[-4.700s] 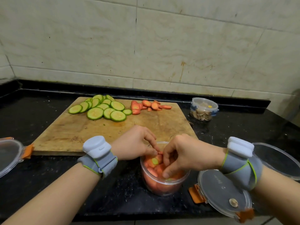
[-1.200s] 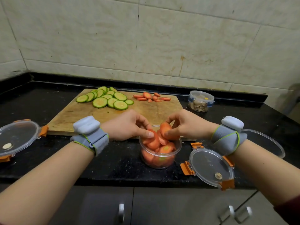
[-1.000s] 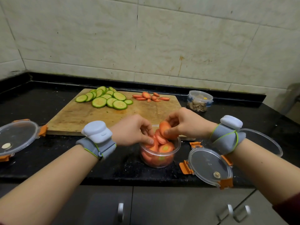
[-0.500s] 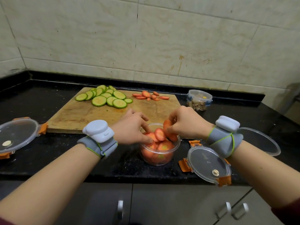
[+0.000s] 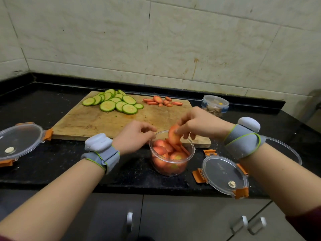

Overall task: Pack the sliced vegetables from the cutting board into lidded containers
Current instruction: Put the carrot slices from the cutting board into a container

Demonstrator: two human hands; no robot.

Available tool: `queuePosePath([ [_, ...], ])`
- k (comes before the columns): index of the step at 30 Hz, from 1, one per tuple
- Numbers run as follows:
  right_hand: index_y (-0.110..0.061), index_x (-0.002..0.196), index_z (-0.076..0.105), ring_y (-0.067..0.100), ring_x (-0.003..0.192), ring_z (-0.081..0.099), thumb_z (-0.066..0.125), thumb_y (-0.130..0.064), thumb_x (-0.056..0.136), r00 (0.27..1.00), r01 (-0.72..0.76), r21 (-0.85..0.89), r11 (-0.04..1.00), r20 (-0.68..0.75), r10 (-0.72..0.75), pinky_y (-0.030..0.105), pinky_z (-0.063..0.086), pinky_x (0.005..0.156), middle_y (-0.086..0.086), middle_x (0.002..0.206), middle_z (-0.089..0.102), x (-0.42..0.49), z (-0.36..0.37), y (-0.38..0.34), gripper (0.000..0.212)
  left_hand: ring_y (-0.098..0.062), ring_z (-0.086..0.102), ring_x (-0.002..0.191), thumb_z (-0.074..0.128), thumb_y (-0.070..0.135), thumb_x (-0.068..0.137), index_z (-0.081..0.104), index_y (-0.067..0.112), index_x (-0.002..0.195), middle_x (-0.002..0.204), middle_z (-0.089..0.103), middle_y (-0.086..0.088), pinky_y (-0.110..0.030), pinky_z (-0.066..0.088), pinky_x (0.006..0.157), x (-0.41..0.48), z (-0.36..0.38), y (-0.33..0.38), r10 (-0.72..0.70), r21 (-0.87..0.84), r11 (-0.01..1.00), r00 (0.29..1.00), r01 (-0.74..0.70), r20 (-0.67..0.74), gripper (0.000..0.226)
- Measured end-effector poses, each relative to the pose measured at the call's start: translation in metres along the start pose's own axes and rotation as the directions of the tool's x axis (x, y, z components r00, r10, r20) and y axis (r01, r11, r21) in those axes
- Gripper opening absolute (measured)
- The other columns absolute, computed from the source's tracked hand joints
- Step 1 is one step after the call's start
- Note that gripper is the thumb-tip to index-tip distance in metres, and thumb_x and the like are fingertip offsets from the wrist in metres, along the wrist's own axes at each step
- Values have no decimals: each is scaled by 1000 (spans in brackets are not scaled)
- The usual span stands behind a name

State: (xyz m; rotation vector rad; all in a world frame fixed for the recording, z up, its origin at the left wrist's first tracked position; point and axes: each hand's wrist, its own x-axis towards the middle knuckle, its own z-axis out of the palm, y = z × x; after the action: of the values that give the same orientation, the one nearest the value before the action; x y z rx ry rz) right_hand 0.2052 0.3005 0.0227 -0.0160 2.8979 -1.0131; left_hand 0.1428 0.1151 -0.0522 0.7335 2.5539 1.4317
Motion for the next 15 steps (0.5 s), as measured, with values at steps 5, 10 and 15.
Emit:
queuePosePath([
  [5,0,92,68,12,57,57,76,-3,76,972,13,-2,1000,233,-12,23,48,55,10,74,67,0,17,10,18,-10,62,65,58,17,92,70,12,102,89,72,-10,-18,49,56,-3,2,-3,-33,-73,997,999,33,4,17],
  [10,-2,92,75,5,52,58,75,-4,78,980,47,27,999,191,-51,17,50,54,4,66,66,3,12,10,15,-2,59,59,59,19,92,71,12,103,83,71,-6,-17,48,53,-3,3,-2,-11,-35,999,1000,10,-6,18],
  [15,-16,88,76,3,62,56,83,-20,69,983,153,-328,932,149,-109,8,41,54,-6,73,66,1,18,10,21,-10,60,63,58,20,92,70,7,100,82,71,-8,-16,47,53,-3,3,-2,-29,-42,999,1000,28,-9,20],
])
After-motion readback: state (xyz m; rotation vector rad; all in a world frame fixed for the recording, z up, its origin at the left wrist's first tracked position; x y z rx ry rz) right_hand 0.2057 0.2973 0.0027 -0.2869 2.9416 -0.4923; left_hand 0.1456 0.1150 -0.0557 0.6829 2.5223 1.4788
